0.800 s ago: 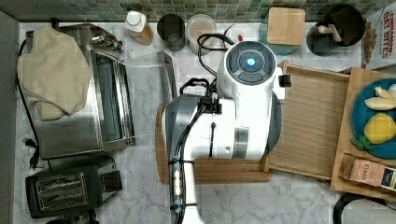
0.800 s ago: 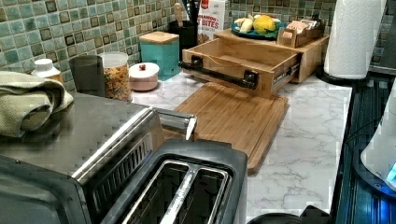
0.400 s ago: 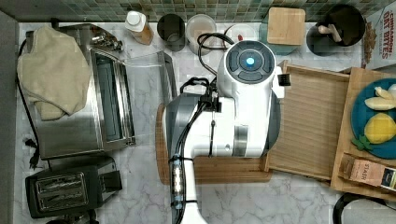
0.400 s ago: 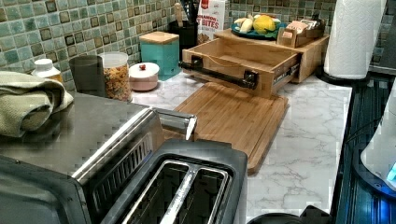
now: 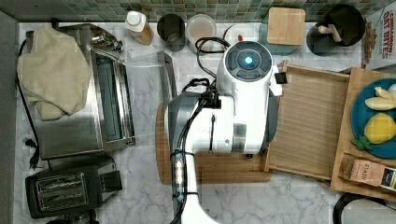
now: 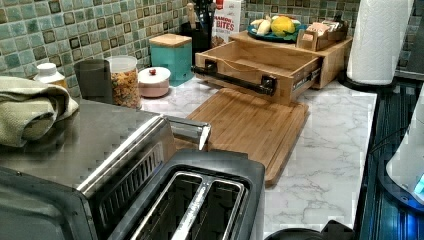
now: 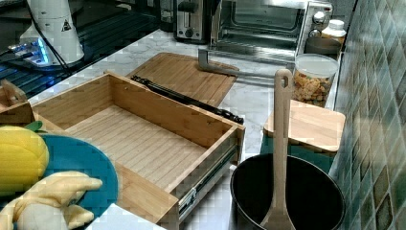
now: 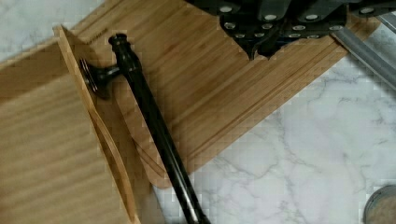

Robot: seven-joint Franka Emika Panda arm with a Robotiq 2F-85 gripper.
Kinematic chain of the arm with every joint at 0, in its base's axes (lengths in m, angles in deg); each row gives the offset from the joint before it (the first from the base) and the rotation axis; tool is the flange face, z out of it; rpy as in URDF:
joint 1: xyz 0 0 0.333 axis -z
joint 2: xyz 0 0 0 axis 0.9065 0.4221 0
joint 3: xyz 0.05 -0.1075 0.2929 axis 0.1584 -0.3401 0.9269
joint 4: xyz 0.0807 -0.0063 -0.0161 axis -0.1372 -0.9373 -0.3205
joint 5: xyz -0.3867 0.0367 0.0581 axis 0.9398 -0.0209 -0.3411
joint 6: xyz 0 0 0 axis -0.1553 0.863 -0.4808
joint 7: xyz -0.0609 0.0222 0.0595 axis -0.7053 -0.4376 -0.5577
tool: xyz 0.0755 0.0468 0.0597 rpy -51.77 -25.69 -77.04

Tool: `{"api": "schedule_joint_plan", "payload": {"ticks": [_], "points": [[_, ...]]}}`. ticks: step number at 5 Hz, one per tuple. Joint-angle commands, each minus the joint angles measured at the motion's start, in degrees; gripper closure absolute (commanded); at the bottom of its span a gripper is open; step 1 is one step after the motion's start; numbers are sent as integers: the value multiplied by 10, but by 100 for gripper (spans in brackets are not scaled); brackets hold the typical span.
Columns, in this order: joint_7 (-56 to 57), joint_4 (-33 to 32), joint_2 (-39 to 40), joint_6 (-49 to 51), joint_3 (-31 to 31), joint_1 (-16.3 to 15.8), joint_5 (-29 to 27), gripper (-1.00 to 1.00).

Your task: Close the drawer.

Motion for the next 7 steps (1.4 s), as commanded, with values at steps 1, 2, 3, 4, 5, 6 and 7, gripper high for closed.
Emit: {"api": "schedule_joint_plan", "payload": {"ticks": [1, 2, 3, 4, 5, 6, 7], "points": [[126, -33, 53, -81, -26, 30, -14, 100], [143, -56, 69, -137, -24, 38, -13, 100], [150, -38, 98, -120, -18, 49, -13, 100], [177, -58, 109, -157, -38, 38, -32, 100], [198, -106, 97, -248, -26, 53, -17, 100], [226, -107, 112, -270, -27, 57, -14, 100], [237, -98, 123, -257, -27, 63, -16, 100]]}}
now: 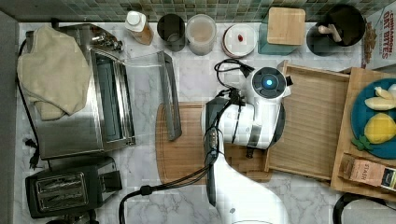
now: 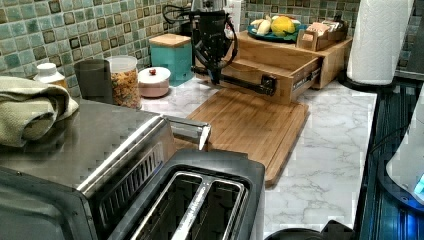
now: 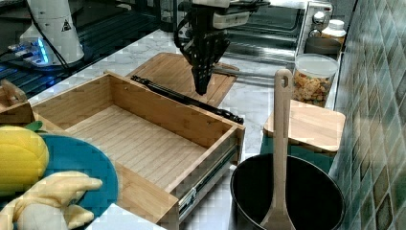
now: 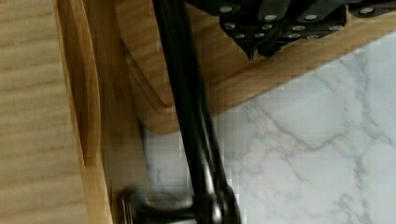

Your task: Close the drawer.

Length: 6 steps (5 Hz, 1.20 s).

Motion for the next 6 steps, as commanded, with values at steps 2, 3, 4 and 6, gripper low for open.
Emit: {"api": "schedule_joint_plan", "payload": {"ticks": [2, 3, 4, 6], "points": [[83, -40, -3, -111, -5, 23, 2, 100], [87, -26, -1, -78, -15, 21, 20, 100], [106, -14, -4, -55, -25, 25, 43, 100], [199, -15, -16, -76, -10, 109, 73, 100]]}}
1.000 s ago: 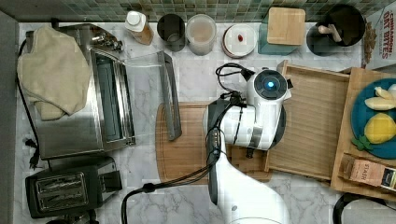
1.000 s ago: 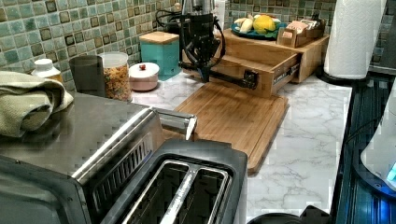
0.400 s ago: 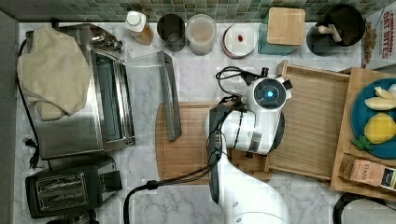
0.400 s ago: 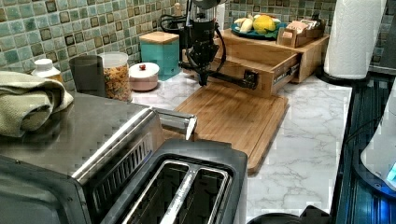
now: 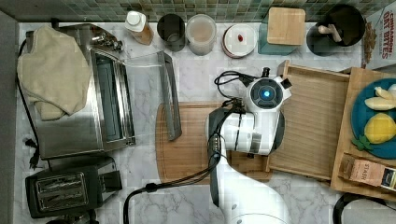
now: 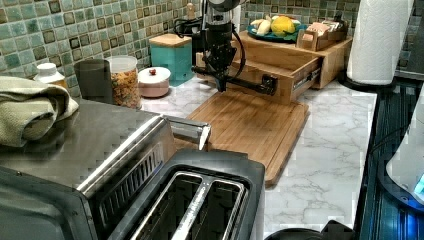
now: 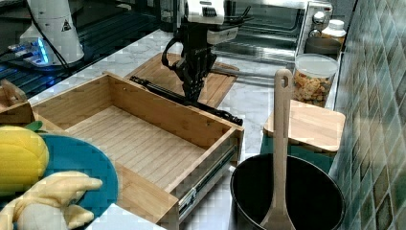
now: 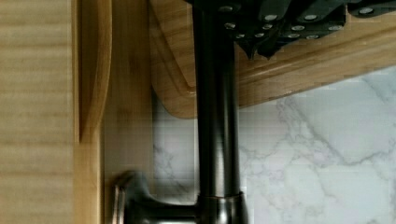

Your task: Close the drawer.

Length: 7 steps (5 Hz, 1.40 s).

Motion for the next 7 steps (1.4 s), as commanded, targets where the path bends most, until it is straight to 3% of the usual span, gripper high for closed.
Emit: {"api": "schedule_joint_plan", "payload": {"ticks": [1, 4, 5, 7], "points": [[169, 26, -23, -20, -31, 124, -19, 100], [233, 55, -2, -47, -66, 227, -84, 100], [255, 97, 31, -47, -73, 249, -102, 100], [190, 143, 45, 6, -87, 240, -24, 100]]}}
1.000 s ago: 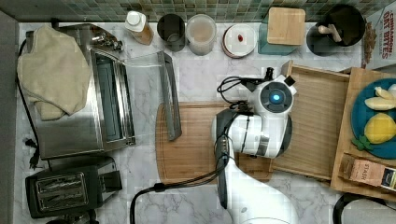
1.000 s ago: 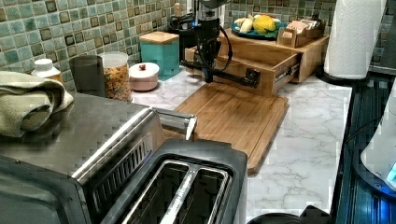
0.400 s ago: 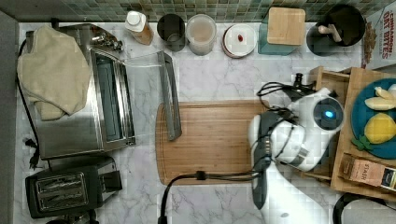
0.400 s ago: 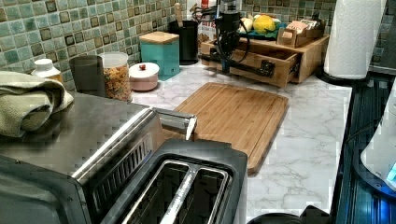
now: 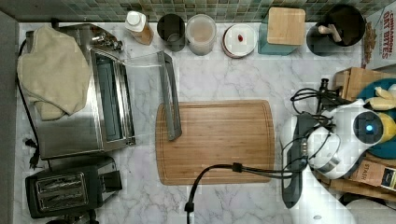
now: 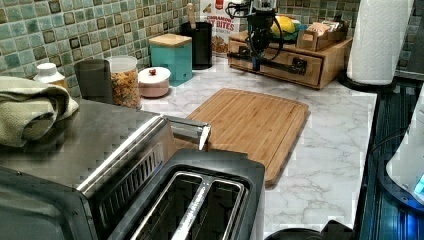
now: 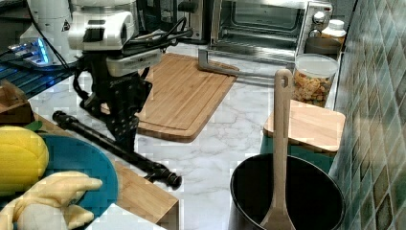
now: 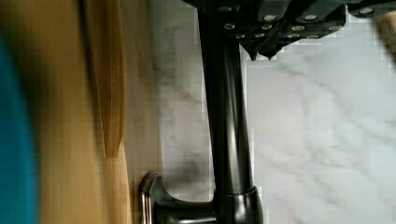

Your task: Close the drawer.

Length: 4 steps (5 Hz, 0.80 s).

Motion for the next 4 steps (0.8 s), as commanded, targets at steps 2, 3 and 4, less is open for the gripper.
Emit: {"api": "schedule_joint_plan", "payload": {"ticks": [2, 3, 4], "points": [[-36, 91, 11, 35, -71, 40, 59, 100], [-36, 91, 11, 35, -70, 41, 59, 100], [-36, 91, 11, 35, -71, 39, 59, 100]]}}
